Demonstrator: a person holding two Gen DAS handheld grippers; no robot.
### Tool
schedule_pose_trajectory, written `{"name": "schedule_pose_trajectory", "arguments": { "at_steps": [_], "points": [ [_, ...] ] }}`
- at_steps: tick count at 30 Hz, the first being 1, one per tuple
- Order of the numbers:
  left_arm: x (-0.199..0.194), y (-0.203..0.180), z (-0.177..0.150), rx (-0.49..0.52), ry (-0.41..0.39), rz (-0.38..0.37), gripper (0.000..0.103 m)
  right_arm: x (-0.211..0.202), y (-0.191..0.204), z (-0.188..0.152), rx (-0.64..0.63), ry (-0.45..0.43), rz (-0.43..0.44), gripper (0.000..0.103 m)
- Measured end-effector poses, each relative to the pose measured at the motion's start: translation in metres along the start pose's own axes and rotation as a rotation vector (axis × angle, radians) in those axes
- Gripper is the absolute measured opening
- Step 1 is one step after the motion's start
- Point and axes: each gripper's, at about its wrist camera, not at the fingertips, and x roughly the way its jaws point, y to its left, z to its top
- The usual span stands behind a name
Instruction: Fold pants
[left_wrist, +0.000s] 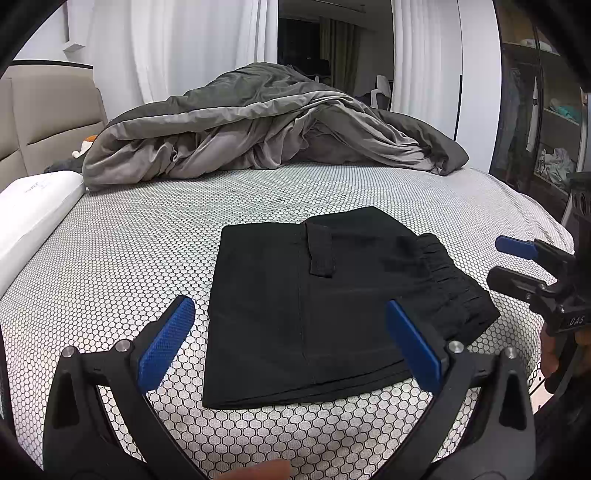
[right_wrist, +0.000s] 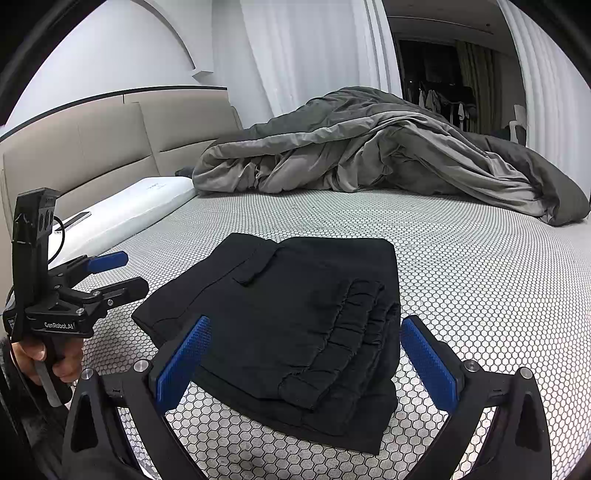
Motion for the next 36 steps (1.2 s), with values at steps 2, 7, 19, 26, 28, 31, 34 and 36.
{"name": "schedule_pose_trajectory", "arguments": {
  "at_steps": [2, 7, 19, 26, 28, 31, 34, 36],
  "points": [
    [0.0001, 0.0002, 0.0000, 0.000, 0.000, -0.002, 0.102, -0.0008, -0.0016, -0.0002, -0.004, 0.000, 0.000, 0.103],
    [0.0000, 0.0011, 0.0000, 0.001, 0.000, -0.002, 0.102, -0.0010, -0.0016, -0.0004, -0.004, 0.000, 0.000, 0.103],
    [0.0007, 0.0019, -0.0003, 0.003, 0.001, -0.002, 0.102, -0.0020, -0.0049, -0.0012, -0.010, 0.003, 0.005, 0.103],
    [0.0011, 0.0033, -0.0007, 0.004, 0.000, -0.004, 0.102, -0.0023, -0.0059, -0.0016, -0.011, 0.004, 0.006, 0.103],
    [0.0011, 0.0029, -0.0008, 0.005, 0.000, -0.003, 0.102, -0.0027, -0.0075, -0.0019, -0.013, 0.005, 0.008, 0.103],
    [0.0007, 0.0064, -0.0007, 0.009, -0.001, -0.004, 0.102, -0.0030, -0.0081, -0.0023, -0.016, 0.006, 0.010, 0.103],
    [0.0007, 0.0079, -0.0006, 0.012, -0.002, -0.003, 0.102, -0.0030, -0.0081, -0.0024, -0.015, 0.006, 0.009, 0.103],
    [0.0007, 0.0076, -0.0005, 0.011, -0.002, -0.004, 0.102, -0.0031, -0.0100, -0.0029, -0.016, 0.008, 0.012, 0.103]
  ]
}}
